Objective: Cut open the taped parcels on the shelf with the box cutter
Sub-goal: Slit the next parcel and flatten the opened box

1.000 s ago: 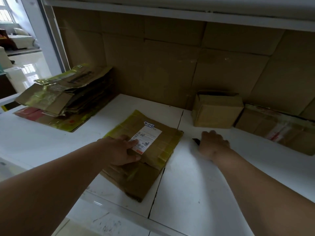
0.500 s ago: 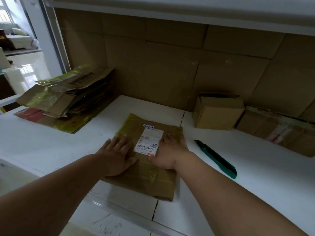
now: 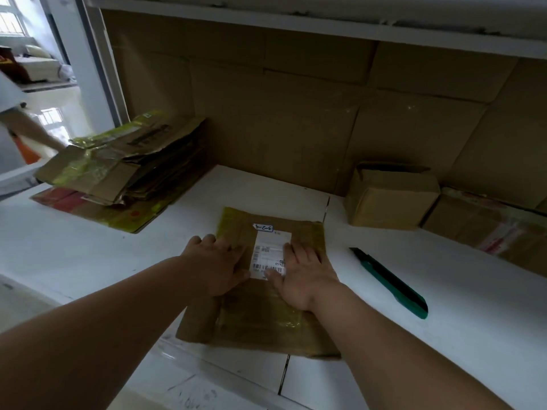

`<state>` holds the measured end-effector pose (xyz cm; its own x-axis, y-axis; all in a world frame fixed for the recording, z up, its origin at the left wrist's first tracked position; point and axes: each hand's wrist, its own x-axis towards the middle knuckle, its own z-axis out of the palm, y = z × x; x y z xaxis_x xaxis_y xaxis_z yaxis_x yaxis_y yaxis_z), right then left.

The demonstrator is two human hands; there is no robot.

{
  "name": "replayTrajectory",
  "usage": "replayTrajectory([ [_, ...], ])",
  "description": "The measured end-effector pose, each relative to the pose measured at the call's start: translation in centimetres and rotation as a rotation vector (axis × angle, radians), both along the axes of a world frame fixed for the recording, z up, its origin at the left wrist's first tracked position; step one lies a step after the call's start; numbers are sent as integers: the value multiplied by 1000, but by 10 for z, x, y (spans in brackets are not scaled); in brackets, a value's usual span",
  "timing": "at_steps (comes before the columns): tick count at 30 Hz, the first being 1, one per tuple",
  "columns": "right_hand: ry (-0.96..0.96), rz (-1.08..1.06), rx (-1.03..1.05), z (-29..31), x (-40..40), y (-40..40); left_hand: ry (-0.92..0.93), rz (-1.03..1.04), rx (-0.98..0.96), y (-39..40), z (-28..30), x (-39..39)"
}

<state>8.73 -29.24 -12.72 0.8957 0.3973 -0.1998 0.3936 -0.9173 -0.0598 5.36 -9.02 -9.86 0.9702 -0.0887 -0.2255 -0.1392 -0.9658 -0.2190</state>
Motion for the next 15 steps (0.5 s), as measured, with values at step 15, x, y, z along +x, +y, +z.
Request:
replayTrajectory([
  [15,-54,-56,43,11,50,-6,-13,85,-138,7,-10,43],
])
